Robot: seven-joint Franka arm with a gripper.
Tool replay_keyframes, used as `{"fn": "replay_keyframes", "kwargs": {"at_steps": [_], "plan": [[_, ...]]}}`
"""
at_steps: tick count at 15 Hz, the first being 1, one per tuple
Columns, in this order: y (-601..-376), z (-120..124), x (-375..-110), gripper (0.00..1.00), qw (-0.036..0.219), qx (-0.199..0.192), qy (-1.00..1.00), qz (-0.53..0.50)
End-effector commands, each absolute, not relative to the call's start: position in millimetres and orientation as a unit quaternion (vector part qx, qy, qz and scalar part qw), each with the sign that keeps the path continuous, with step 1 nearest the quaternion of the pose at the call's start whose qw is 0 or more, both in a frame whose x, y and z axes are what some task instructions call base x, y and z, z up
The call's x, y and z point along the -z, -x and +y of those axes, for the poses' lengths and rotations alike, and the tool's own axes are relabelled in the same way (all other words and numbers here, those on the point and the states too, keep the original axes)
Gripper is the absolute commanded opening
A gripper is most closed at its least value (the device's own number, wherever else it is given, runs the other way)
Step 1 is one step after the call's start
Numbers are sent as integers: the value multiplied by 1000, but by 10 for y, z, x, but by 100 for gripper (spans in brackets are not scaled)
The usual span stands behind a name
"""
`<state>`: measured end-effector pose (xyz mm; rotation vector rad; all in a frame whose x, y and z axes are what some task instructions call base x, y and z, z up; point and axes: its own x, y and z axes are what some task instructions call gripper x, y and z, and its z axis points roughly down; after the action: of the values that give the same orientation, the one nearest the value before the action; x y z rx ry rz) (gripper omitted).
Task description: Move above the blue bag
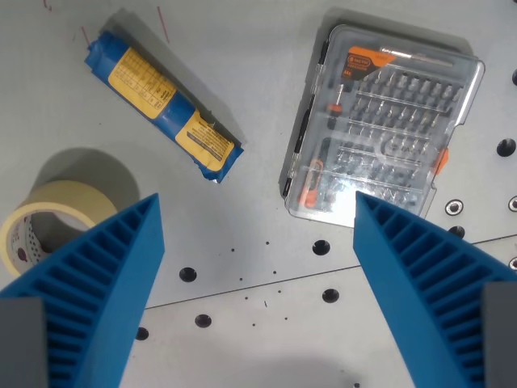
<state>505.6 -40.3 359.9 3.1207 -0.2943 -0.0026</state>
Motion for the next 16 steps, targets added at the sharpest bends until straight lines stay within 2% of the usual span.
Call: {"fn": "replay_keyframes", "kwargs": {"at_steps": [1, 9, 16], "plan": [[-5053, -403, -3614, 100, 3, -1, -996, -94], [-5055, -391, -3585, 100, 4, -1, -997, -74], [-5059, -330, -3430, 100, 3, -13, -1000, -17]]}}
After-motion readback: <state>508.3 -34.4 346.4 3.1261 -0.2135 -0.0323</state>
